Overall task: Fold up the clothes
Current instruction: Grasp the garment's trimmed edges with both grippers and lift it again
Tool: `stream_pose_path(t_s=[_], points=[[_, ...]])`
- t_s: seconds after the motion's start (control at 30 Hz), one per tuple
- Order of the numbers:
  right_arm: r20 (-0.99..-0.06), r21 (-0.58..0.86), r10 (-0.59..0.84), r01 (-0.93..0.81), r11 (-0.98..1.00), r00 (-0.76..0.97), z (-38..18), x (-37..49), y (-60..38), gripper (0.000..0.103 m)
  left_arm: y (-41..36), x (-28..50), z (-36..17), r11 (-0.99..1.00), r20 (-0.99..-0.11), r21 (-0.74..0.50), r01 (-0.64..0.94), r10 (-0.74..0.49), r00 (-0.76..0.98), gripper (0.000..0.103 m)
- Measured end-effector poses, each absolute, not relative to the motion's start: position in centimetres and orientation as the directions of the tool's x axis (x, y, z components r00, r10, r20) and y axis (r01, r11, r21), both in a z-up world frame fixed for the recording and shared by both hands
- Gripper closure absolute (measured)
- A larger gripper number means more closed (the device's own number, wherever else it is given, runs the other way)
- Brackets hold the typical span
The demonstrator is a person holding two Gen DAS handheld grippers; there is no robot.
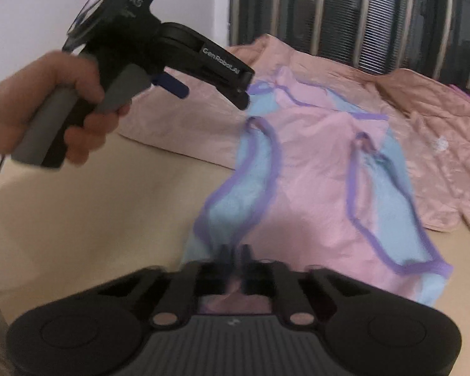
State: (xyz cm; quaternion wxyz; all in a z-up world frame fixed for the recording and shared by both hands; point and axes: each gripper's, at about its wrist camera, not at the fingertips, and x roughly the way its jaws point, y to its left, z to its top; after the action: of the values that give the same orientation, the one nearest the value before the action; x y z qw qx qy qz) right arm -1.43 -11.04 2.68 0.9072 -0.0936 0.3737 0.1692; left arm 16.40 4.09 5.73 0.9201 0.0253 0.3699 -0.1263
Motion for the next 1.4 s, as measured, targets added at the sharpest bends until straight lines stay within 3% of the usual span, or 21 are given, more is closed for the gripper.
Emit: stream_pose_path(t_s=[0.17, 0.3, 0.43, 0.47, 0.53, 0.6, 0.67, 0.73, 0.77, 0.8, 0.9, 0.93, 0.97, 1.17, 1.27, 1.37, 1.4], points=[[-0.71, -0.163, 0.076, -0.269, 0.949, 0.7, 3.7, -2.0, -15.7, 0.101, 3.1, 17.4, 5.5, 0.954, -0.668, -0.013, 0.298, -0.231, 0.708, 0.012], [-0.682, -0.285, -0.14, -0.086, 0.955, 0.717, 4.4, -1.8, -21.1, 0.101, 3.8, 19.1, 5.9, 0.974, -0.625, 0.04, 0.222, -0.149, 0.767, 0.012], [-0.668, -0.248, -0.176, 0.007, 0.969, 0.723, 5.2, -2.4, -24.2, 0.1, 4.7, 21.7, 5.6, 0.967, -0.634, -0.017, 0.254, -0.207, 0.745, 0.012], [-0.659, -0.23, -0.163, 0.01, 0.973, 0.734, 5.6, -2.8, -24.4, 0.098, 4.6, 22.1, 5.4, 0.957, -0.644, -0.036, 0.289, -0.243, 0.725, 0.011], [-0.637, -0.21, -0.14, 0.004, 0.978, 0.758, 6.2, -3.4, -24.1, 0.08, 4.0, 22.5, 4.7, 0.929, -0.652, -0.053, 0.365, -0.309, 0.692, 0.008], [-0.636, -0.18, -0.093, -0.03, 0.983, 0.766, 6.5, -3.5, -23.4, 0.071, 2.9, 22.6, 3.8, 0.913, -0.648, -0.012, 0.409, -0.318, 0.692, 0.008], [-0.665, -0.15, -0.043, -0.077, 0.986, 0.745, 5.9, -3.1, -22.5, 0.069, 2.7, 23.1, 3.1, 0.91, -0.654, -0.014, 0.414, -0.322, 0.685, 0.017], [-0.689, -0.163, -0.045, -0.094, 0.982, 0.724, 4.8, -2.8, -21.6, 0.069, 2.9, 23.7, 2.5, 0.908, -0.665, -0.059, 0.414, -0.345, 0.663, 0.078], [-0.696, -0.172, -0.055, -0.092, 0.981, 0.716, 4.2, -2.6, -21.4, 0.069, 3.0, 24.0, 2.1, 0.907, -0.67, -0.081, 0.413, -0.357, 0.652, 0.081], [-0.701, -0.177, -0.064, -0.087, 0.98, 0.71, 3.7, -2.3, -21.3, 0.069, 3.1, 24.2, 1.9, 0.906, -0.673, -0.1, 0.412, -0.367, 0.643, 0.097], [-0.7, -0.157, -0.067, -0.061, 0.986, 0.71, 3.0, -1.6, -21.6, 0.076, 4.9, 23.1, 2.6, 0.922, -0.644, -0.117, 0.368, -0.353, 0.679, 0.101], [-0.704, -0.154, -0.066, -0.061, 0.986, 0.707, 3.1, -1.3, -21.7, 0.093, 5.8, 22.5, 2.9, 0.931, -0.634, -0.122, 0.344, -0.339, 0.695, 0.101], [-0.703, -0.164, -0.071, -0.065, 0.984, 0.708, 3.2, -0.8, -21.8, 0.103, 6.6, 21.8, 3.2, 0.939, -0.624, -0.125, 0.32, -0.326, 0.71, 0.101], [-0.611, -0.303, -0.156, -0.047, 0.952, 0.776, 5.4, 0.5, -22.0, 0.103, 12.0, 16.7, 5.7, 0.964, -0.608, -0.135, 0.228, -0.262, 0.75, 0.101], [-0.591, -0.275, -0.152, -0.021, 0.961, 0.792, 7.2, -0.1, -22.7, 0.103, 13.9, 13.4, 7.3, 0.962, -0.598, -0.145, 0.233, -0.273, 0.753, 0.101], [-0.642, -0.099, -0.023, -0.053, 0.994, 0.766, 7.9, -1.1, -23.6, 0.09, 14.9, 11.2, 7.7, 0.962, -0.61, -0.136, 0.237, -0.27, 0.745, 0.101], [-0.664, -0.018, 0.046, -0.078, 0.997, 0.747, 7.7, -1.3, -23.7, 0.073, 14.9, 10.7, 7.7, 0.963, -0.611, -0.122, 0.239, -0.263, 0.747, 0.101]])
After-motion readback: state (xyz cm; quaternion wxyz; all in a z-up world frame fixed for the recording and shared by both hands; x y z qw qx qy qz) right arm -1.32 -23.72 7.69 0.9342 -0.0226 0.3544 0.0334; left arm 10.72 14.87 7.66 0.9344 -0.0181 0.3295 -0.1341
